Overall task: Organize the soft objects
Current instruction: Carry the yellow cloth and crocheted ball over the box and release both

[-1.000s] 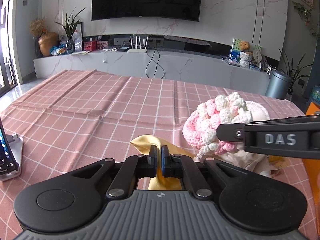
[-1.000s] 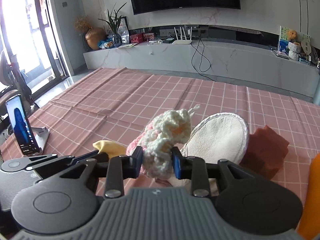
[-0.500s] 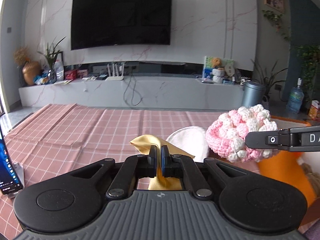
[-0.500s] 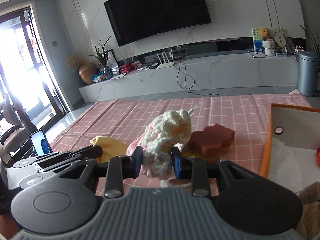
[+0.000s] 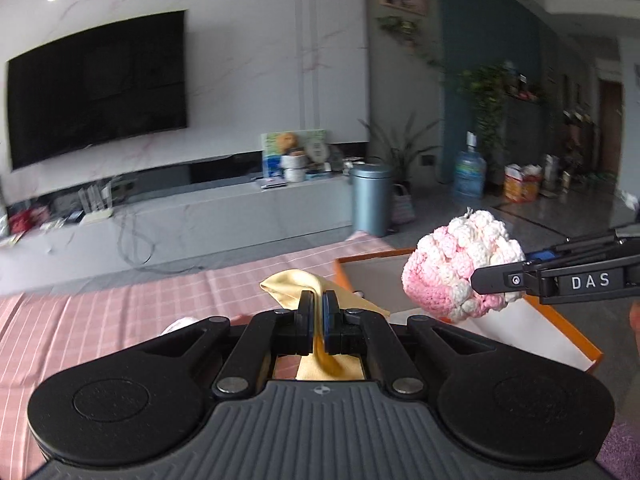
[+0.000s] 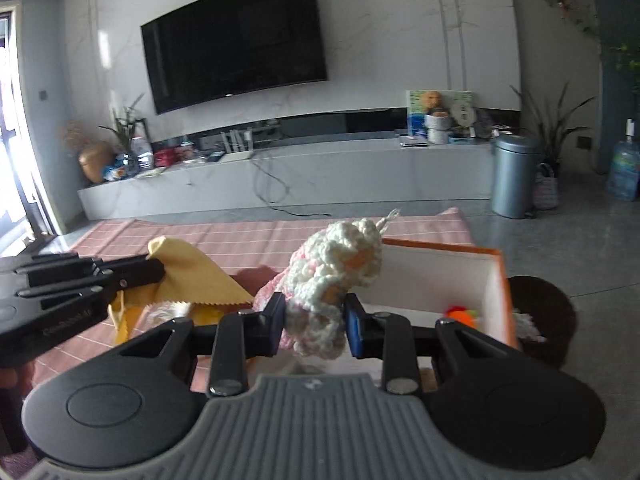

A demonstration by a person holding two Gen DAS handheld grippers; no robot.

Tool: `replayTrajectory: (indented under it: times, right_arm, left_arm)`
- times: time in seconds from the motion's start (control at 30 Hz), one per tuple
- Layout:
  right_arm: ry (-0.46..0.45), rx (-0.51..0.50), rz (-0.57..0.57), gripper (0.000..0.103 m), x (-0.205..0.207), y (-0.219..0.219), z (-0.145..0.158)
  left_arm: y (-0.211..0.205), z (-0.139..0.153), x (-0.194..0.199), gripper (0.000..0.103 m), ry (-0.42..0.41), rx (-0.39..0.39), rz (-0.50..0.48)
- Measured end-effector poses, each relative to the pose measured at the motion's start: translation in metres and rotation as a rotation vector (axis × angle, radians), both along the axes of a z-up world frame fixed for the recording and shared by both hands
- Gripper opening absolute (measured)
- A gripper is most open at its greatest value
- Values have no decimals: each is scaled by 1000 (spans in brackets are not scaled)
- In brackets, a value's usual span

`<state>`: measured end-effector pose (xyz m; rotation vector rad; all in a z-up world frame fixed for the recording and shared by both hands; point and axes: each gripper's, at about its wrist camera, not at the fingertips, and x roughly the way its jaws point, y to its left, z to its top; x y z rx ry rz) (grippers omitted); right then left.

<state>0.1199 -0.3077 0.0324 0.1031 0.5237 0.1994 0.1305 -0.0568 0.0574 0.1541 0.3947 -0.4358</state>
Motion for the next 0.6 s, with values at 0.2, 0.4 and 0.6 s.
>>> replayTrajectory:
  times: [0.2, 0.4, 0.6]
  right_arm:
    - [73, -87, -54, 31, 21, -38, -15]
    - [149, -185, -15, 31, 51, -44, -36]
    - [221, -292, 52, 31, 88, -35, -60]
  left_arm:
    - [-61, -14, 23, 4, 20, 113, -151]
    - [-102, -40, 51, 4, 80, 239, -224]
    - [-121, -61, 75, 4, 121, 330, -236]
